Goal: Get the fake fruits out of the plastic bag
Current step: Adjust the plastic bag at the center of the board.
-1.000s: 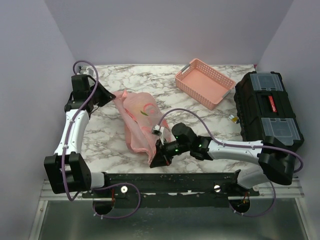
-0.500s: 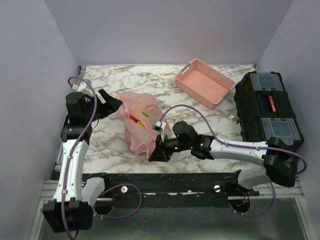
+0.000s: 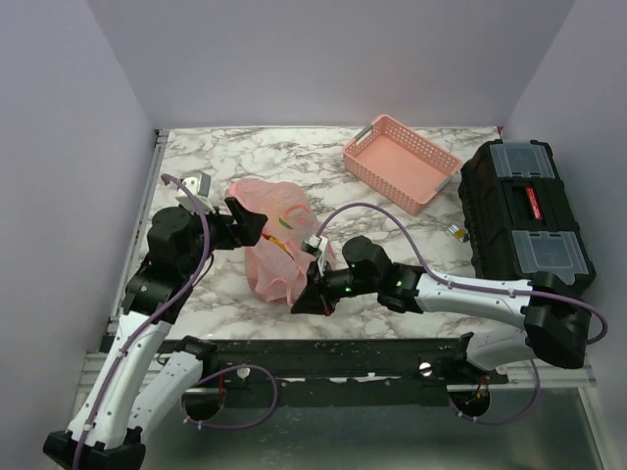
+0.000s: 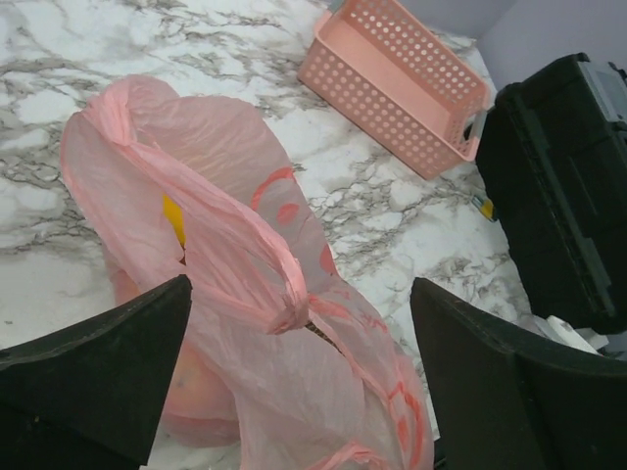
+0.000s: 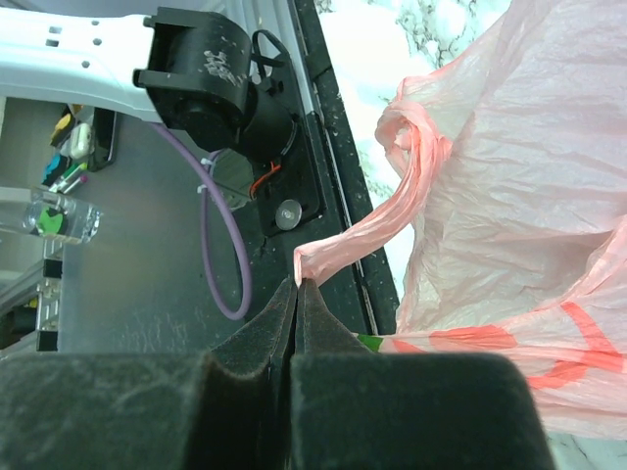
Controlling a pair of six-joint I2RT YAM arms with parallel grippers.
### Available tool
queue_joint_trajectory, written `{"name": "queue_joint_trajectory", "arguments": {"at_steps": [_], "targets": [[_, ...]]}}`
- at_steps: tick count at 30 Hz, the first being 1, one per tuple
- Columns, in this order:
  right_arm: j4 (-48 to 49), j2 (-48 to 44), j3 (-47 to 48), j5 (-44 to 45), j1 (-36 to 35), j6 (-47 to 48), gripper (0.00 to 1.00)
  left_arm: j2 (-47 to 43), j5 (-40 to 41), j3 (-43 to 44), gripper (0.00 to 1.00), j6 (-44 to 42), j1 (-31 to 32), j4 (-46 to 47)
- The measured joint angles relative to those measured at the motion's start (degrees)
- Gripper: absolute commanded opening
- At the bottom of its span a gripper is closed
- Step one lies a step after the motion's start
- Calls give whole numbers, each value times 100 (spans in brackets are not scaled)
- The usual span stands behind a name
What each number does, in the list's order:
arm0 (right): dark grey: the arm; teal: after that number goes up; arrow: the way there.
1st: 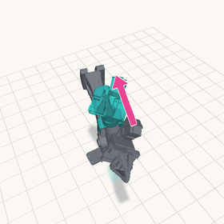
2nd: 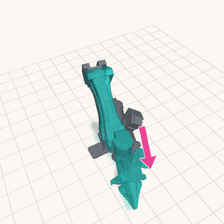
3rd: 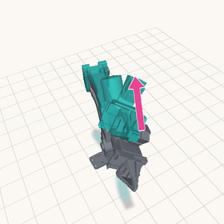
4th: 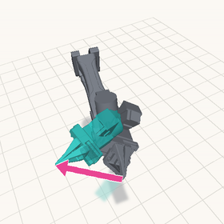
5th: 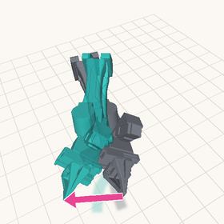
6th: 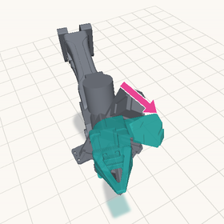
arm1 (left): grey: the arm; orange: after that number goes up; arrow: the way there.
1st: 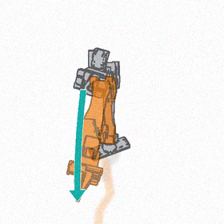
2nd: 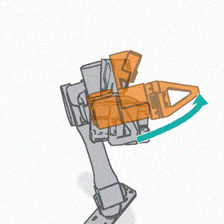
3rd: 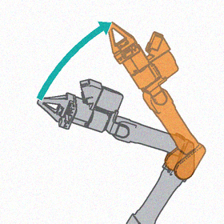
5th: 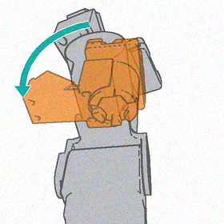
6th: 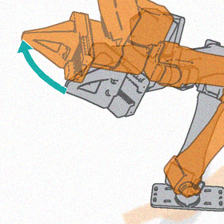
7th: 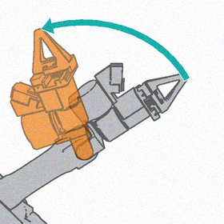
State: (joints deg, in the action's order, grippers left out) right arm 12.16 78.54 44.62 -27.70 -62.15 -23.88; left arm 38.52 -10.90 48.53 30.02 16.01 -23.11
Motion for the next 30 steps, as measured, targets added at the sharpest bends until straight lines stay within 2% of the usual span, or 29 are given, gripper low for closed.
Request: {"name": "queue_joint_trajectory", "arguments": {"at_steps": [2,5,8,10,13,20,23,30], "targets": [[17,-33,0,0,0,0,1,245,348,138,74,-55,199,-70],[22,-44,-2,4,0,2,1,612,752,245,53,-85,402,-83],[22,-44,-2,4,0,0,1,927,940,251,18,-87,485,-120],[22,-44,-2,4,0,0,1,1093,1001,304,2,-74,505,-138],[28,-44,-7,0,0,-2,1,1344,1016,588,0,9,507,-111],[157,116,-7,-22,-22,-7,1,2527,737,2205,0,457,409,103],[151,223,-7,-22,-87,-4,1,2924,424,2680,0,807,179,227],[155,398,-7,0,-129,15,1,3569,-81,3294,0,2035,-793,328]]}}
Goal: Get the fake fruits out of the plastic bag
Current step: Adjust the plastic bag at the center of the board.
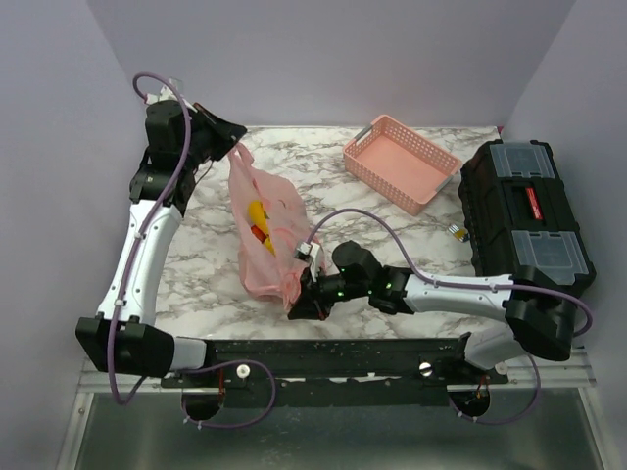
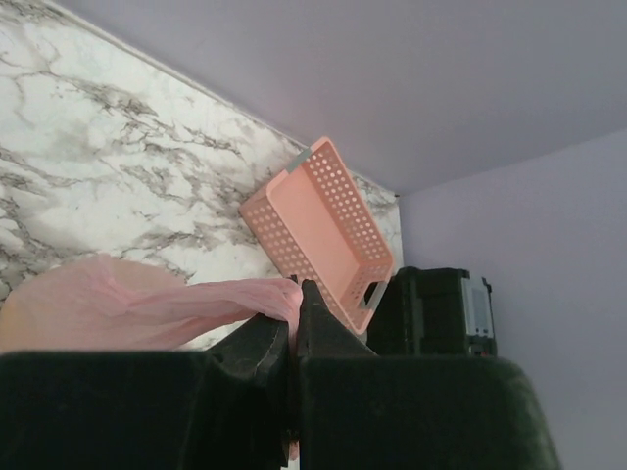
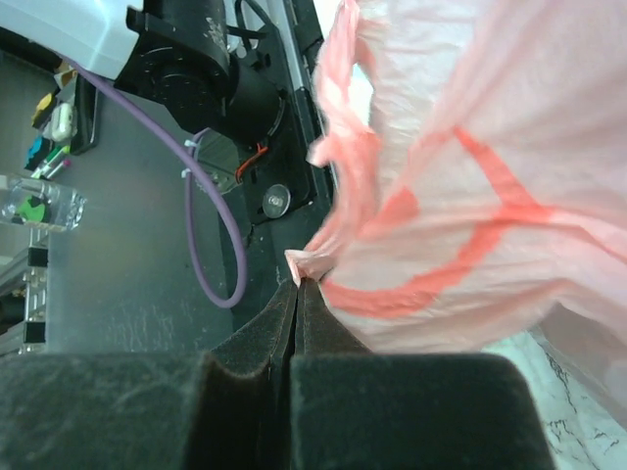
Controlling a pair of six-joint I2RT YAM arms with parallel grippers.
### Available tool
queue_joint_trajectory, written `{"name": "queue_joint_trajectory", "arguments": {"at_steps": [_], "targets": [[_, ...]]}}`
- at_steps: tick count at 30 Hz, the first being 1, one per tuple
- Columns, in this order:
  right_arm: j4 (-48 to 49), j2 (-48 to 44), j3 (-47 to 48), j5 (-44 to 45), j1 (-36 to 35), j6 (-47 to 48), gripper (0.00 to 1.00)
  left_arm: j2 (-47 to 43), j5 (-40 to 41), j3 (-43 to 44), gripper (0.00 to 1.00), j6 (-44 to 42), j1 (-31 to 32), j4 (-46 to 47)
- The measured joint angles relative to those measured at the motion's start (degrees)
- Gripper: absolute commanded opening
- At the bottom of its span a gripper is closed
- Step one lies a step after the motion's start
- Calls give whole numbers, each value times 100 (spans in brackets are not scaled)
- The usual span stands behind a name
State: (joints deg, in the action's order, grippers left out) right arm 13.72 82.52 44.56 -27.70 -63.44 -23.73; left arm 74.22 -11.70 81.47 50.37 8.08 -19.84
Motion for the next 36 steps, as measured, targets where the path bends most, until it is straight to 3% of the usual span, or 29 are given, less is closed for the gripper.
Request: {"name": "queue_joint_trajectory", "arguments": {"at_steps": [8,14,15,21,26,29,36], "targets": [[20,330,389,20,-2,129,1,1281,-831,1856,0,422,-254,-446],[37,474,743,15,-37,151,1,2103,-1342,2817,1,59,4,-907],[39,481,752,15,-46,151,1,2138,-1379,2833,6,-55,90,-964],[33,520,752,24,-74,142,5,1923,-1591,2267,58,-850,411,-1110],[35,520,750,26,-74,136,6,1191,-1735,1058,88,-1563,396,-1434],[48,520,693,28,-74,129,7,385,-1810,227,99,-1784,389,-1434],[81,520,535,28,-74,105,14,-1871,-1840,-769,99,-2100,389,-1303]]}}
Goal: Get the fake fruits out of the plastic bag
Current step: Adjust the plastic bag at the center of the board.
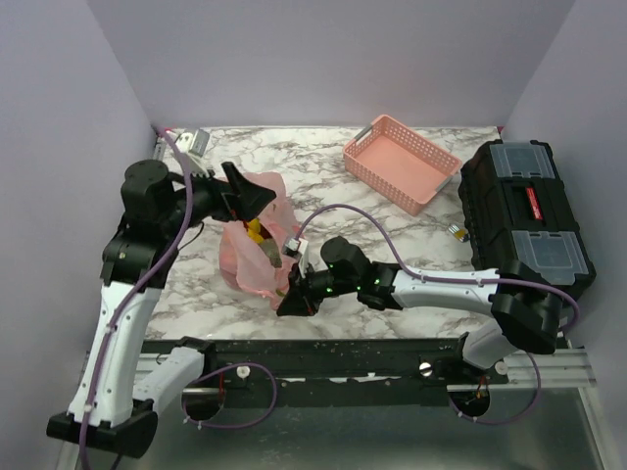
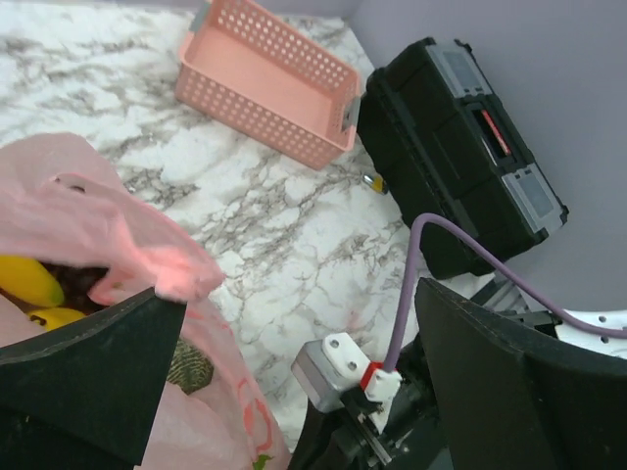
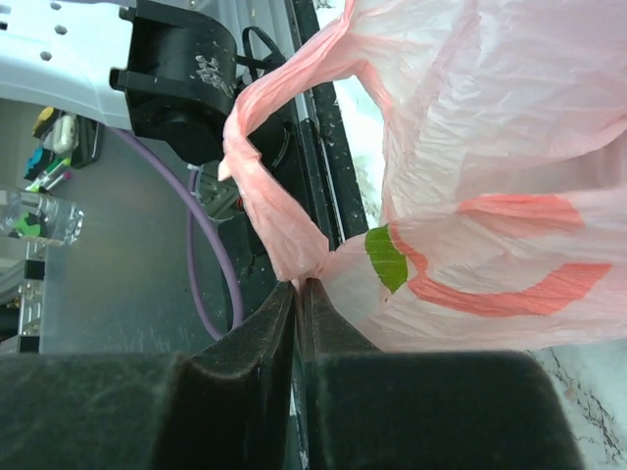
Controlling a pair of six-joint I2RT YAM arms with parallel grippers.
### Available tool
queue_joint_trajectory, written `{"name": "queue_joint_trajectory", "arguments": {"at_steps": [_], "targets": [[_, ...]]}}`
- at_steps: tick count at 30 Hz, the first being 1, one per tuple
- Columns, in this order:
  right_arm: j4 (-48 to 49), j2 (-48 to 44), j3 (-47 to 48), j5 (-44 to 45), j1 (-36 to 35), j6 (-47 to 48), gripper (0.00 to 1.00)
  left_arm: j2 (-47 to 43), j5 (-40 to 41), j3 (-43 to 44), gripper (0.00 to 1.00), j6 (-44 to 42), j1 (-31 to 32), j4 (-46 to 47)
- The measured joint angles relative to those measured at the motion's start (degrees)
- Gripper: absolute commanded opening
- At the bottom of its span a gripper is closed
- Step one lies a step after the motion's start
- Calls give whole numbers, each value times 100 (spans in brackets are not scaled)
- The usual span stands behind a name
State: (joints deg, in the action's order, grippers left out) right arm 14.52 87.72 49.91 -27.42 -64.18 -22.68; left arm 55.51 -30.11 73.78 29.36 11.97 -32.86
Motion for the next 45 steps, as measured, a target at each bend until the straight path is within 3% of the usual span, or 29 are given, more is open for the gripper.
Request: {"name": "queue_joint_trajectory", "arguments": {"at_steps": [3,6,13,20,23,28,33,40,45], "targets": [[46,0,-11,0,0,-31,17,-551,310,-107,95,-157,0,-33],[70,-2,-13,0,0,-50,28,-997,804,-297,93,-275,4,-109],[92,-42,-44,28,0,-111,60,-1537,1554,-876,99,-310,4,-396],[-26,-264,-52,586,-4,-140,83,-1934,2094,-1340,95,-55,4,-667],[-131,-546,-76,951,-7,-120,88,-2306,2260,-1377,86,-52,4,-688],[-409,-901,9,1633,-11,61,98,-2570,2302,-1231,79,-57,4,-459],[-640,-920,433,2533,-13,407,100,-2277,2330,-1137,88,-28,4,-352],[-435,-57,1757,3530,-15,824,100,-2476,3519,-907,92,-66,4,-540],[-28,776,2382,3685,-15,992,100,-2756,4319,-695,93,-155,4,-660]]}}
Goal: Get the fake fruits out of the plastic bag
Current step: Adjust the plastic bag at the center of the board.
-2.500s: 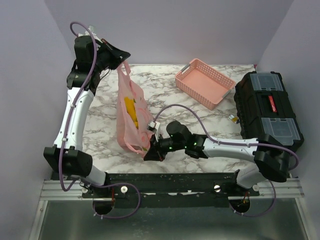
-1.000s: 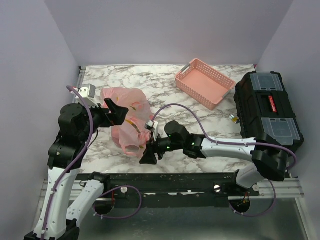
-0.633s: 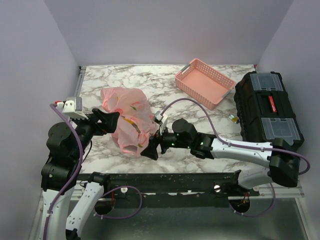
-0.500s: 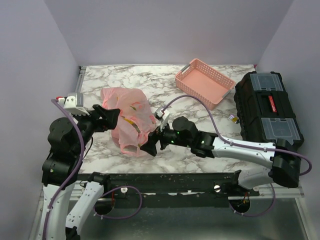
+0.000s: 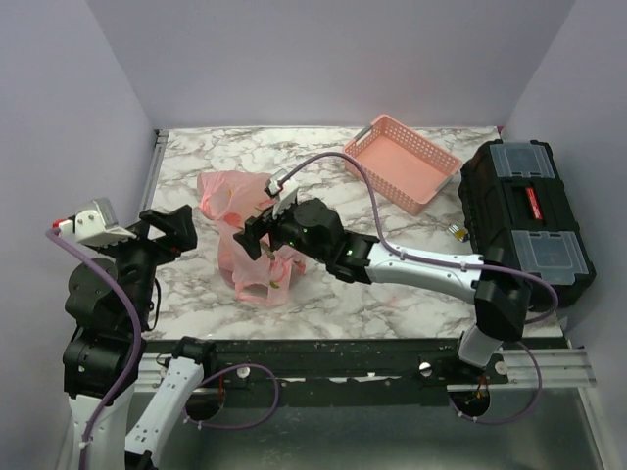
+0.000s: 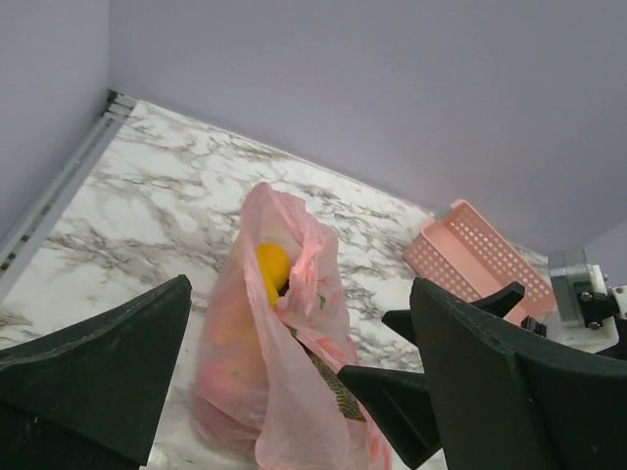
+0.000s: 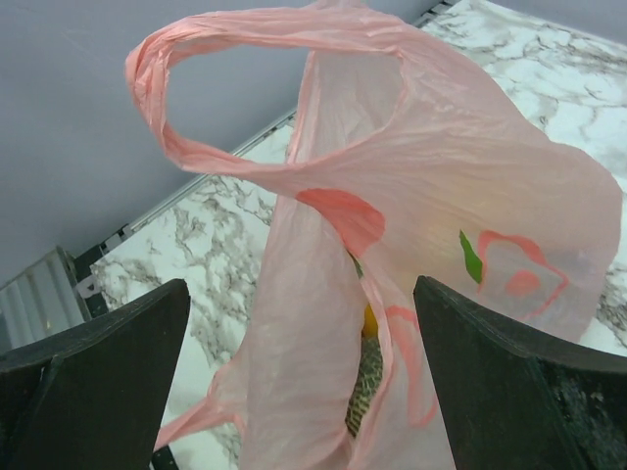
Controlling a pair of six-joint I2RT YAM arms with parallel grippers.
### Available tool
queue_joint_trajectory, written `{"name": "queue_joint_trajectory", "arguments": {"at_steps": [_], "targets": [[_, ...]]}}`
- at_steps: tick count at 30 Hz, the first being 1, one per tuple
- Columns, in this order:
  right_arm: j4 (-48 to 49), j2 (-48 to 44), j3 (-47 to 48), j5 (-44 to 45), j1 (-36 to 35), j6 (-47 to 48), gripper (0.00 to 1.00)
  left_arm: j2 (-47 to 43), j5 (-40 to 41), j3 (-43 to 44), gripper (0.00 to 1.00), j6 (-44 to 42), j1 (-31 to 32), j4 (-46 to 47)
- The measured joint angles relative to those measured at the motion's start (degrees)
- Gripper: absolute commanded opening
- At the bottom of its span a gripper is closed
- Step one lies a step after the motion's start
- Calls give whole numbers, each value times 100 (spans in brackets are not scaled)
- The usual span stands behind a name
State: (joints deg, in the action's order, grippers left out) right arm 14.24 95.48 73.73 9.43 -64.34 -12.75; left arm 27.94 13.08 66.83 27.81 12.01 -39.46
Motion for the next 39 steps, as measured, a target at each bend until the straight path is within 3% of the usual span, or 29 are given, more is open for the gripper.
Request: {"name": "queue_joint_trajectory", "arguments": {"at_steps": [15,17,19,25,27,28,39], "targets": [[323,1690,1980,-168,-13,579,99,-232,776,-11,93,-551,0,-286],[313,1884,2236,-90,-22,625,91,-240,793,-52,93,-577,0,-302],[271,2068,2463,61,-24,667,76,-251,793,-116,93,-584,0,-308],[260,2203,2529,643,-24,826,18,-262,717,-365,93,-577,0,-313],[286,2100,2337,750,-17,905,4,-267,553,-479,93,-575,0,-299],[289,2022,2203,791,-13,938,1,-267,452,-546,93,-573,0,-297],[382,525,1012,828,264,1134,1,-125,-1156,-1281,94,-120,0,-306]]}}
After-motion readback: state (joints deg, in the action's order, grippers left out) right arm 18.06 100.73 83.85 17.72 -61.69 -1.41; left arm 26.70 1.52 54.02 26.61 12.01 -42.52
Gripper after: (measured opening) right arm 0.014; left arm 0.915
